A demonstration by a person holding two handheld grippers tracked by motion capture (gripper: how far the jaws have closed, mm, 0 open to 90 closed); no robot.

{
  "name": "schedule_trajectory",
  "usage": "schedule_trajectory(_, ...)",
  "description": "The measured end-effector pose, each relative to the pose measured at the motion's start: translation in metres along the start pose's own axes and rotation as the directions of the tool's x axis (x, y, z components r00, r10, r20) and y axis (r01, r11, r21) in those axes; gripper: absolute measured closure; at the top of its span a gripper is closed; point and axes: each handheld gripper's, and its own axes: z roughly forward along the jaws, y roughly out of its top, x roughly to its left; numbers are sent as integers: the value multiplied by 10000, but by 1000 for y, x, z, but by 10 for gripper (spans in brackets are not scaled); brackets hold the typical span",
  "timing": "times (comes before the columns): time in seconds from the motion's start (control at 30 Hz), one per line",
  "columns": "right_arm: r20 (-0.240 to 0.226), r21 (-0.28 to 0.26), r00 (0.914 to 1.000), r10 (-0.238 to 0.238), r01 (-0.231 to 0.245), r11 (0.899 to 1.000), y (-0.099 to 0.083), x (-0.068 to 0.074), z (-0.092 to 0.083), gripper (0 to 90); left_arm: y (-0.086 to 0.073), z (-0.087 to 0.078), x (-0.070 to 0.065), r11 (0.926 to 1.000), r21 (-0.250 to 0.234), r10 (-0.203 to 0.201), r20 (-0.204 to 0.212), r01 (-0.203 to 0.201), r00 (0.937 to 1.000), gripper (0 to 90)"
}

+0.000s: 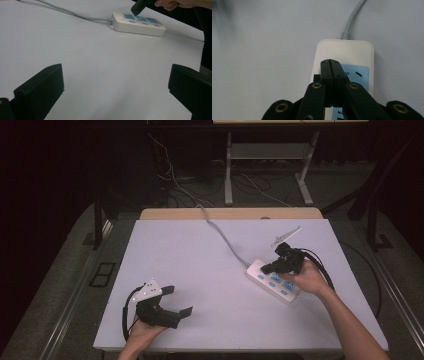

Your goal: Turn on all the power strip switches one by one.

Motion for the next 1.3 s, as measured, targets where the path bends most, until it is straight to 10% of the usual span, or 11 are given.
schedule_trajectory(0.23,490,-475,9981,369,-346,9983,-5,0,-17,700,0,0,-1,10000,-26,29,33,-29,10000,0)
schedule_trajectory(0.67,1326,-1846,9769,1675,-1417,9725,-27,15,-47,3,1,0,-3,9999,-159,-11,96,13,10000,0)
schedule_trajectory(1.3,780,-3217,9716,2232,-1874,9281,-86,53,-60,3,0,-2,1,9997,-180,-140,-71,139,9999,0)
